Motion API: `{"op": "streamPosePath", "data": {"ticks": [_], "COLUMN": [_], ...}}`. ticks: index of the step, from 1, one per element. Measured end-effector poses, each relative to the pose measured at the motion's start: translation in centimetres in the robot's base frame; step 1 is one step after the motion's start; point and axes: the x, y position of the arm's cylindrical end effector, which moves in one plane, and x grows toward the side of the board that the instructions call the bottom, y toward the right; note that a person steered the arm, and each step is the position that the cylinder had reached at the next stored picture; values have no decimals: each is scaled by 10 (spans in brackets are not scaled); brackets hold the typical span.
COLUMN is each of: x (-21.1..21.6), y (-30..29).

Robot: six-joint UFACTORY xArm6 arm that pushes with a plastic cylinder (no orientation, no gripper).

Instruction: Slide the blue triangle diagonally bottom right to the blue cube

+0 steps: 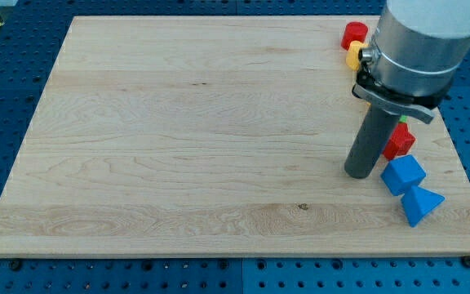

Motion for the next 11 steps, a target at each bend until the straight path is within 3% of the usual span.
{"op": "streamPosePath", "data": {"ticks": [2,7,10,11], "x": [41,56,57,38], "y": [4,71,26,11]}}
